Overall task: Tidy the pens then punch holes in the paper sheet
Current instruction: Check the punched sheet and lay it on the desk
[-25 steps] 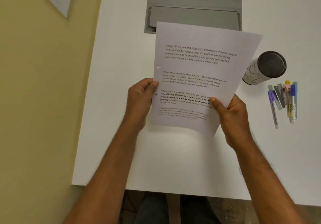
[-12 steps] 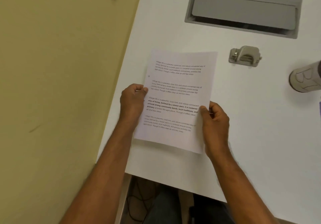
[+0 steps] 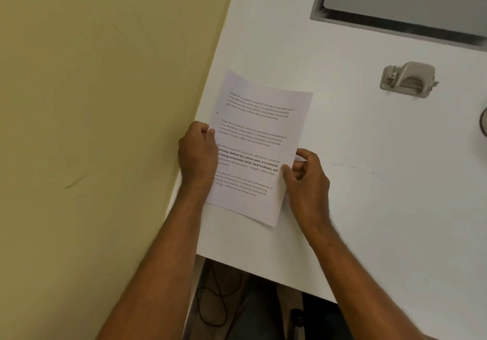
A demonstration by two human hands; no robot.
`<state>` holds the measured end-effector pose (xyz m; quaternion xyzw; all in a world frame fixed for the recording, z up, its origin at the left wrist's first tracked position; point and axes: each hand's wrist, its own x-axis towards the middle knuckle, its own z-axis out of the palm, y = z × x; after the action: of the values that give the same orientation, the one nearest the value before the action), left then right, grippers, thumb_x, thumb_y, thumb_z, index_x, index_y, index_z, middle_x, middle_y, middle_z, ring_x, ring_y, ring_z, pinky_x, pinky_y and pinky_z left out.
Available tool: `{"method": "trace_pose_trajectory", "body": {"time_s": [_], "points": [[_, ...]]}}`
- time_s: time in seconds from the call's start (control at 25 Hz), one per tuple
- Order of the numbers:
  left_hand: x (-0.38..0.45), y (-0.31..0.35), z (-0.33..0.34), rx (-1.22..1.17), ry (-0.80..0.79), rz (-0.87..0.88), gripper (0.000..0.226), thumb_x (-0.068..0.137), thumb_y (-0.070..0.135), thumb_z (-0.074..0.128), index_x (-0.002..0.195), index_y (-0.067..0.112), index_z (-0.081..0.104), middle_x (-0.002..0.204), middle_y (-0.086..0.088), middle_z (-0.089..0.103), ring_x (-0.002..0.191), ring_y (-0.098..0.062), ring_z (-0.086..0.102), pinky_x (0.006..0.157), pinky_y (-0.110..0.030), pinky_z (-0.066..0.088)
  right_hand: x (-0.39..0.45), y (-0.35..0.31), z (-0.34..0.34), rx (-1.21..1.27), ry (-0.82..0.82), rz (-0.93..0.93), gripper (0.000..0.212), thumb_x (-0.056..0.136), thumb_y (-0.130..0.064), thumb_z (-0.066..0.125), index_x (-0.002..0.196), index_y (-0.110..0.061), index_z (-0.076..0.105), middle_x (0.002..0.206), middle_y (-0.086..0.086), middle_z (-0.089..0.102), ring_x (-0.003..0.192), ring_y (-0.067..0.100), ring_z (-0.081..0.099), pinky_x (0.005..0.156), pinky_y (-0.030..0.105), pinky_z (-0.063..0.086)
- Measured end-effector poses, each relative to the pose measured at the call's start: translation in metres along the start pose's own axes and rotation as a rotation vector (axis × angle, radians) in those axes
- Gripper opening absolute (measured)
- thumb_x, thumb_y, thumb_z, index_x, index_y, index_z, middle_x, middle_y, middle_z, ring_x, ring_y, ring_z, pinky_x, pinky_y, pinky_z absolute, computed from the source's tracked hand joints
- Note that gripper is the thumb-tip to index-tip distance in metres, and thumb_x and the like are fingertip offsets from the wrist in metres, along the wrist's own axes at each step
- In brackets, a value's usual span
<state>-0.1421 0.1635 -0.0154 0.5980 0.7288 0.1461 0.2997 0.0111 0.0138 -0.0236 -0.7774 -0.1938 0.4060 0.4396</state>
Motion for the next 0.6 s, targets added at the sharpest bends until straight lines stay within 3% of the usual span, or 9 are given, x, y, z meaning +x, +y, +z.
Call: {"method": "trace_pose_trajectory", "body": {"time_s": [0.24, 0.4, 0.52, 0.6], "points": [[0.0, -0.002, 0.004, 0.103, 0.041, 0.071, 0.017, 0.107, 0.021, 0.056, 0.115, 0.009, 0.064, 0.105, -0.006, 0.07, 0.098, -0.026, 0.066, 0.077, -0.031, 0.044, 0.008, 0.003, 0.0, -0.072, 0.008, -0.014, 0.035, 0.098, -0.017, 0.07, 0.128, -0.027, 0.059, 0.092, -0.011, 0.067, 0.078, -0.006, 0.061, 0.067, 0.004, 0.049], [-0.017, -0.007, 0.01, 0.341, 0.093, 0.249, 0.052, 0.099, 0.029, 0.068, 0.144, 0.009, 0.052, 0.145, -0.015, 0.053, 0.131, -0.033, 0.052, 0.106, -0.043, 0.046, 0.009, 0.002, 0.005, -0.068, 0.005, -0.009, 0.034, 0.098, -0.017, 0.069, 0.13, -0.027, 0.059, 0.094, -0.009, 0.068, 0.082, 0.0, 0.063, 0.068, 0.005, 0.051], [-0.028, -0.014, 0.021, 0.431, -0.077, 0.322, 0.069, 0.098, 0.046, 0.066, 0.155, 0.017, 0.042, 0.165, -0.012, 0.033, 0.148, -0.032, 0.034, 0.118, -0.047, 0.036, 0.01, -0.001, 0.009, -0.084, 0.006, -0.014, 0.037, 0.099, -0.018, 0.069, 0.133, -0.025, 0.058, 0.094, -0.012, 0.068, 0.082, -0.007, 0.063, 0.066, 0.003, 0.049], [-0.029, -0.018, 0.026, 0.435, -0.147, 0.319, 0.071, 0.098, 0.05, 0.064, 0.157, 0.019, 0.04, 0.168, -0.01, 0.03, 0.152, -0.031, 0.03, 0.121, -0.05, 0.031, 0.011, -0.001, 0.01, -0.114, 0.005, -0.026, 0.038, 0.099, -0.019, 0.069, 0.135, -0.024, 0.057, 0.095, -0.015, 0.067, 0.084, -0.008, 0.063, 0.066, 0.002, 0.049]]}}
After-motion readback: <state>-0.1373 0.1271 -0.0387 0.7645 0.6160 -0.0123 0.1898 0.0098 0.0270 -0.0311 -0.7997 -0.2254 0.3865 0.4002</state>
